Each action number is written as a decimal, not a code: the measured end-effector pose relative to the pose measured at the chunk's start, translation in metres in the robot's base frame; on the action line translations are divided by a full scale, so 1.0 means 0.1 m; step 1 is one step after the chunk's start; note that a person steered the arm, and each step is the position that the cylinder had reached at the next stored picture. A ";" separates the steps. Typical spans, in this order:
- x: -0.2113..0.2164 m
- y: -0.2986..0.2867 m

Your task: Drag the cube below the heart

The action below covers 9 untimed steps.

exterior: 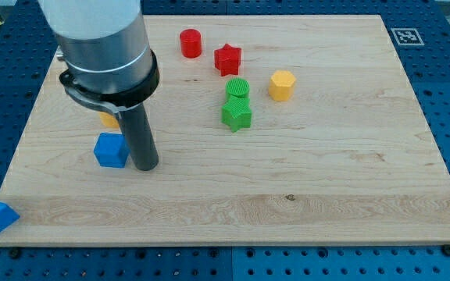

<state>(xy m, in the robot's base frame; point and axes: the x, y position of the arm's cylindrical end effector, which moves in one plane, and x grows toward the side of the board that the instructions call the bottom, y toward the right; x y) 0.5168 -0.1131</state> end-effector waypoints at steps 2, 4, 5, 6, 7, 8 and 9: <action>-0.42 0.00; -0.49 -0.11; -0.35 -0.25; -0.32 -0.43; -0.32 -0.60; -0.32 -0.75; -0.32 -0.81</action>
<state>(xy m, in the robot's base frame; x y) 0.4846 -0.1938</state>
